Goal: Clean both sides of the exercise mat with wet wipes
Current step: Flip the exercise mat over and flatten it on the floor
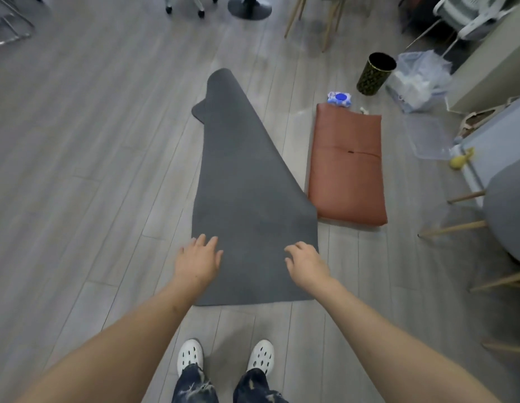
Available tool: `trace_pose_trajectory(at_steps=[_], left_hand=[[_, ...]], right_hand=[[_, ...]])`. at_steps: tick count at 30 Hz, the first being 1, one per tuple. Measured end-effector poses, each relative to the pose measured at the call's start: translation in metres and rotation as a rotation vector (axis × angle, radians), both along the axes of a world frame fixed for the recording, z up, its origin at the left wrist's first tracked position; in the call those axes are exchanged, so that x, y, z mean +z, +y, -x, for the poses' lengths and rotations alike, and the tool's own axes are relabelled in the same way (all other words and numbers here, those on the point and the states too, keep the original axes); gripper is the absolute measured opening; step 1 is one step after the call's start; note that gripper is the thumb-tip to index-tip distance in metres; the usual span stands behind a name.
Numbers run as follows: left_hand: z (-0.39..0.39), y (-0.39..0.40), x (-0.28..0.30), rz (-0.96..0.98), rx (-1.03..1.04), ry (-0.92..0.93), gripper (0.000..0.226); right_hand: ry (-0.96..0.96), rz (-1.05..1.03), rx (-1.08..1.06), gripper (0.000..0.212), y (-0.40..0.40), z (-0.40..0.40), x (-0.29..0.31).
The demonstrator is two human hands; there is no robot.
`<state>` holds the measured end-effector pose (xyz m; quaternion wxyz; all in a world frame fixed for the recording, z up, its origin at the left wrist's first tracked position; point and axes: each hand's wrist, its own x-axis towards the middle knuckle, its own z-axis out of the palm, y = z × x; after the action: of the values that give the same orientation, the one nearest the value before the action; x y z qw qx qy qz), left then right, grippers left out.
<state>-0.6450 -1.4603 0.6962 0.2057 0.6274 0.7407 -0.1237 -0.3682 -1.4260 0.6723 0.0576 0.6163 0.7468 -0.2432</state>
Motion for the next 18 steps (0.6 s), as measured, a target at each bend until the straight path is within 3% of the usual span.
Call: trace_pose_trajectory(at_steps=[8,18], left_hand=[[-0.129,0.067,0.084,-0.237,-0.053,-0.066,0.05],[-0.284,0.176,0.114,-0.413,-0.286,-0.107,0.045]], right_hand=[[0.115,-0.276,-0.134,0.03,0.033,-0.107,0.082],[0.055,-0.463,-0.192,0.03,0.125,-0.246,0.128]])
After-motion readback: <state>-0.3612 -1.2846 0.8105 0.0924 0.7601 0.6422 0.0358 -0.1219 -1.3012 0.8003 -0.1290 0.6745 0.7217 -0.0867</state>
